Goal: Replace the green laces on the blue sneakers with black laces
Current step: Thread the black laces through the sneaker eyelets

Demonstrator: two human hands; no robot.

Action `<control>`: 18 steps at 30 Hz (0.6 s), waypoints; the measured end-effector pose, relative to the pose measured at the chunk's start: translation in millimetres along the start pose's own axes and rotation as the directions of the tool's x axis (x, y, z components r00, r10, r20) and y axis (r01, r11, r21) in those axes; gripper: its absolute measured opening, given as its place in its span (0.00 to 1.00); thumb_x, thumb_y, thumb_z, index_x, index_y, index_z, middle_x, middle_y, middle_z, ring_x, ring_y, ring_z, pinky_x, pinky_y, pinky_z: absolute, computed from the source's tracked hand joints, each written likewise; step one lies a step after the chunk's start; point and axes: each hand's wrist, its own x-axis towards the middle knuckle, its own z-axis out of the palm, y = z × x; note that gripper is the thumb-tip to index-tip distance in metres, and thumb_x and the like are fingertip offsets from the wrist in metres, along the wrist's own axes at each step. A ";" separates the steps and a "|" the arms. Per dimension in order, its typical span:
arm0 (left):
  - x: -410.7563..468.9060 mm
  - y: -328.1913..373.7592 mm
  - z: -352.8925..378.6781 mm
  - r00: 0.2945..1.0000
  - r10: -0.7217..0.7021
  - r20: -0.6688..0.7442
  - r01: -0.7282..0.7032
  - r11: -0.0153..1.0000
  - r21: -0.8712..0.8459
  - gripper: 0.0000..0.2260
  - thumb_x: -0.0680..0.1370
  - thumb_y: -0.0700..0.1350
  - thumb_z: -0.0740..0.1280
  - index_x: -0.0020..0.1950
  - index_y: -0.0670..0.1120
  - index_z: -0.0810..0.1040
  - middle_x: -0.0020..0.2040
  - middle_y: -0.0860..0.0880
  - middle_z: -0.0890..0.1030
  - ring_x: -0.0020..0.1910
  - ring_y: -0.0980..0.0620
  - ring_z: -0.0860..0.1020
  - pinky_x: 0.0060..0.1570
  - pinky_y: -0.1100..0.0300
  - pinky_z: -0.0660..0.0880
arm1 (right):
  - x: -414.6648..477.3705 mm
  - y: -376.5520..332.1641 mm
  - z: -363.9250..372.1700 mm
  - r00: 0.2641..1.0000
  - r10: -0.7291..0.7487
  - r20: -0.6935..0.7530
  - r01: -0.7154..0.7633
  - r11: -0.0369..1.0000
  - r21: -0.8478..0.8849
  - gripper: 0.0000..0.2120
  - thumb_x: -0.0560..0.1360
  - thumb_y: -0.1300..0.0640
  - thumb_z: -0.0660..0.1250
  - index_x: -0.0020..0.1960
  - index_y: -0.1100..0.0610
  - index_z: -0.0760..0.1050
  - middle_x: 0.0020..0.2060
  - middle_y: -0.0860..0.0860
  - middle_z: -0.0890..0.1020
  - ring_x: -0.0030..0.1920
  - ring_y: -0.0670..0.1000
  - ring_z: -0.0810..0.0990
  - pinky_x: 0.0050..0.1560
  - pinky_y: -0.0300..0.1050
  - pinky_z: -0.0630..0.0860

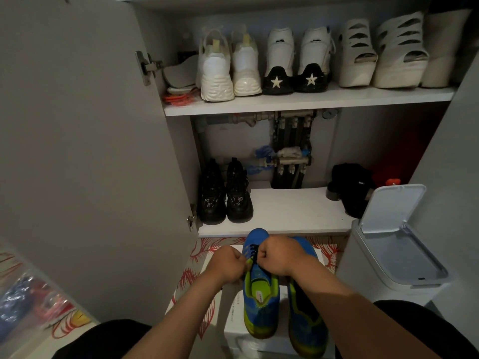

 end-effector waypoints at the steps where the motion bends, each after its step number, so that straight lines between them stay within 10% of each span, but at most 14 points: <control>1: -0.4 -1.1 -0.7 1.000 -0.020 0.007 0.020 0.999 -0.042 0.08 0.74 0.38 0.70 0.44 0.32 0.82 0.39 0.35 0.83 0.37 0.41 0.84 0.39 0.48 0.83 | -0.1 -1.9 1.2 1.000 -0.010 0.006 0.010 0.999 -0.034 0.09 0.75 0.56 0.64 0.45 0.58 0.82 0.44 0.53 0.84 0.46 0.55 0.81 0.48 0.50 0.81; 12: -3.9 -5.5 -3.6 0.997 -0.059 0.045 0.066 0.980 -0.188 0.04 0.75 0.40 0.73 0.42 0.43 0.86 0.33 0.45 0.83 0.29 0.52 0.80 0.31 0.63 0.77 | 6.9 -15.5 13.0 0.999 -0.037 -0.016 0.033 0.977 -0.208 0.07 0.74 0.58 0.64 0.37 0.54 0.74 0.44 0.55 0.83 0.41 0.53 0.75 0.40 0.43 0.69; 18: -6.2 -2.3 -7.5 0.992 -0.062 0.109 0.086 0.969 -0.232 0.10 0.79 0.40 0.65 0.43 0.37 0.81 0.34 0.41 0.81 0.24 0.53 0.77 0.25 0.64 0.73 | 12.7 -14.2 19.0 0.998 -0.063 0.026 0.067 0.978 -0.197 0.10 0.78 0.61 0.61 0.50 0.61 0.81 0.50 0.57 0.83 0.44 0.55 0.76 0.42 0.42 0.67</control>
